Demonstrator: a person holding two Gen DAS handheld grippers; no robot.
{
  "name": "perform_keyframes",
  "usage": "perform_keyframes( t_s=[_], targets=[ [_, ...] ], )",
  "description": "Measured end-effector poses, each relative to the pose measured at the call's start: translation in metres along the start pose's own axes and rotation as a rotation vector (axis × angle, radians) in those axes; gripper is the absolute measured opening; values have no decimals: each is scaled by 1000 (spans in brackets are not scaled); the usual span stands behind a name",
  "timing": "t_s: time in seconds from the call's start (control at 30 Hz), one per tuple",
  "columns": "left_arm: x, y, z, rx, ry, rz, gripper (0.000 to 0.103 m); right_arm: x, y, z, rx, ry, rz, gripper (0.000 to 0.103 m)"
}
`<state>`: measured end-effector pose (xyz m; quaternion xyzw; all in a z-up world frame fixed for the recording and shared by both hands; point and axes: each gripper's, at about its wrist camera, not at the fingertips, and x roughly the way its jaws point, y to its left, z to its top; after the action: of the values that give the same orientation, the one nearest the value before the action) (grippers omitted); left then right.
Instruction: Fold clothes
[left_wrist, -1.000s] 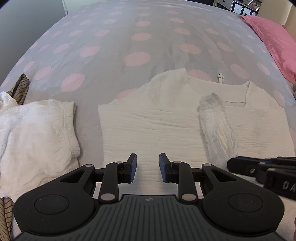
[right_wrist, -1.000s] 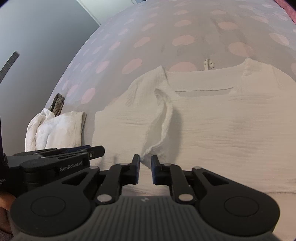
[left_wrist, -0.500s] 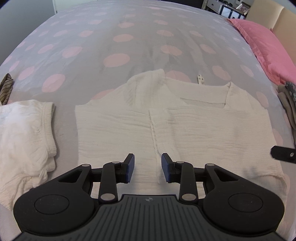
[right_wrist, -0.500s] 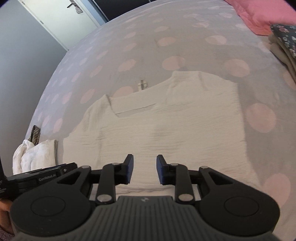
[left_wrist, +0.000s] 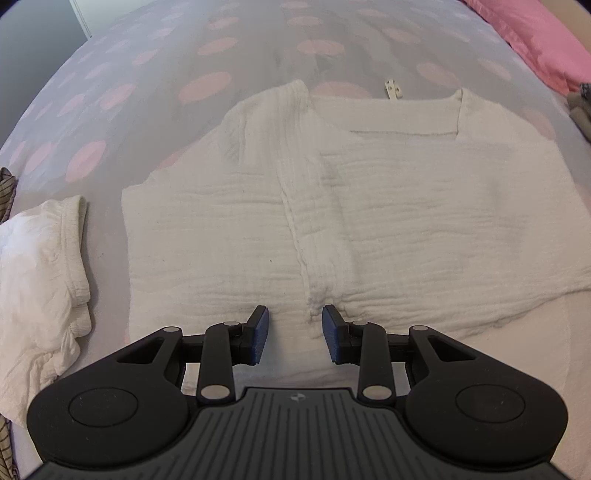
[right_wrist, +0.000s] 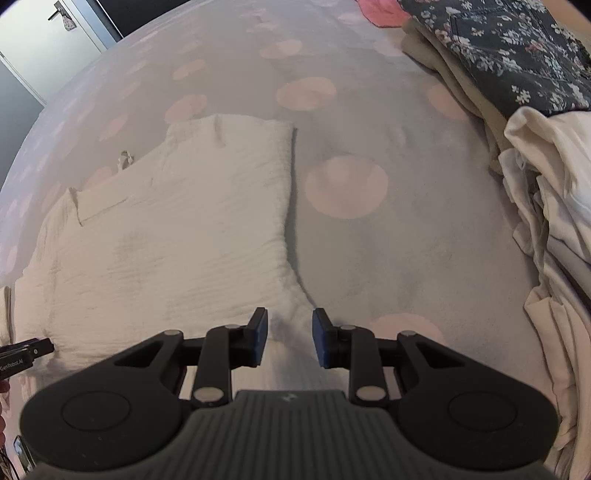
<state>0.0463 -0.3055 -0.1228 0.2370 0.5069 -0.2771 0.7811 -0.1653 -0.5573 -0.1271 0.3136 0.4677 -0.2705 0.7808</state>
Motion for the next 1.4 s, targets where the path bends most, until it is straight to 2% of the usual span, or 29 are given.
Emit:
perform_keyframes(
  t_s=[0.07,0.13,0.17,0.2,0.37,0.47,0.53,0.73,0.8,0.93,1.07,1.33,1.4],
  targets=[
    [2,-3,0,15,-2,10,30,7,-5,-4,-11,16,-22,29],
    [1,-4,0,26,-4,17,30,13,-7,-5,-20,21,-51,22],
    [1,-5,0,31,-5,20,30,14,-8,-4,-18,17,-58,10],
    [1,-5,0,33,-9,21,30,14,-9,-4,-16,13,-64,3],
    [-6,-1,3,22,-37,7,31,2,-14,-1,19,-52,-115,1],
    [-8,2,5,10,-41,0,32,7,-27,0,75,-30,-139,0],
    [-9,3,6,7,-42,-1,32,10,-27,-1,64,-10,-133,0],
    [-14,14,4,-5,-33,1,32,-7,-21,2,43,-24,-93,12],
    [-19,20,1,-3,-24,3,32,-16,-19,2,26,-40,-86,25],
    [-32,39,-13,8,-2,-6,32,-22,-21,-4,26,-12,-72,25],
    [-46,60,-36,27,22,21,32,-25,-23,-17,-2,25,-71,26],
    [-53,97,-93,10,87,61,32,-31,-34,-55,-28,94,-43,37],
    [-56,99,-105,24,89,45,32,-30,-38,-67,-36,117,-34,44]
  ],
)
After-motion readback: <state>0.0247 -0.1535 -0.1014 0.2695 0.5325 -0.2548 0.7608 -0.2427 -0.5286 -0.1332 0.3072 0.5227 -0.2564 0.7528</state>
